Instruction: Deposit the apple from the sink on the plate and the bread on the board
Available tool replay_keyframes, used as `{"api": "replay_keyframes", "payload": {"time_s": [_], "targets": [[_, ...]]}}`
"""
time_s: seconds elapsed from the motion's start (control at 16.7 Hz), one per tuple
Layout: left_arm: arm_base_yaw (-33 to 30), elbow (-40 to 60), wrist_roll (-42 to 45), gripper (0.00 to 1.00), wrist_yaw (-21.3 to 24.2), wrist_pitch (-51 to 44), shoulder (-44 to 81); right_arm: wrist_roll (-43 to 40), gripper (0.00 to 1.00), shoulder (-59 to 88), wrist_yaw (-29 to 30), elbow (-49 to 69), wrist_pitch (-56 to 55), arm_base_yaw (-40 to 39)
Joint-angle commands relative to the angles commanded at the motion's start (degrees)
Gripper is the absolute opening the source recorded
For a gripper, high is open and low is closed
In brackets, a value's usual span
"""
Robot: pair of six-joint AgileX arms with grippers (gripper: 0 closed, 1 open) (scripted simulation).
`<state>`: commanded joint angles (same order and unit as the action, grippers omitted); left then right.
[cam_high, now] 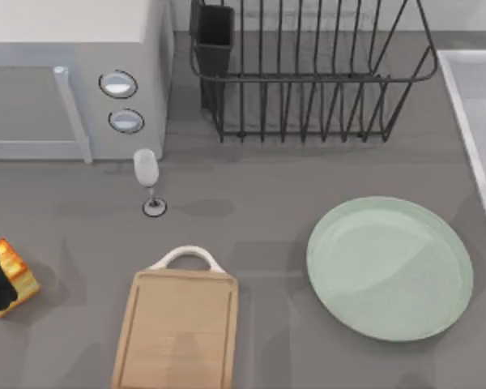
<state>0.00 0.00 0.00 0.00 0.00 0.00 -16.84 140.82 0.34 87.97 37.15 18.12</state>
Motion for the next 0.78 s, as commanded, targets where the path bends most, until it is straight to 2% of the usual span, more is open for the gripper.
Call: {"api": "replay_keyframes", "payload": {"time_s": [0.78], "targets": [[0.0, 0.0, 0.0, 1.00, 0.0, 0.0, 0.0, 0.2, 0.00, -13.1, -0.8, 7.3, 17.6, 0.2]]}}
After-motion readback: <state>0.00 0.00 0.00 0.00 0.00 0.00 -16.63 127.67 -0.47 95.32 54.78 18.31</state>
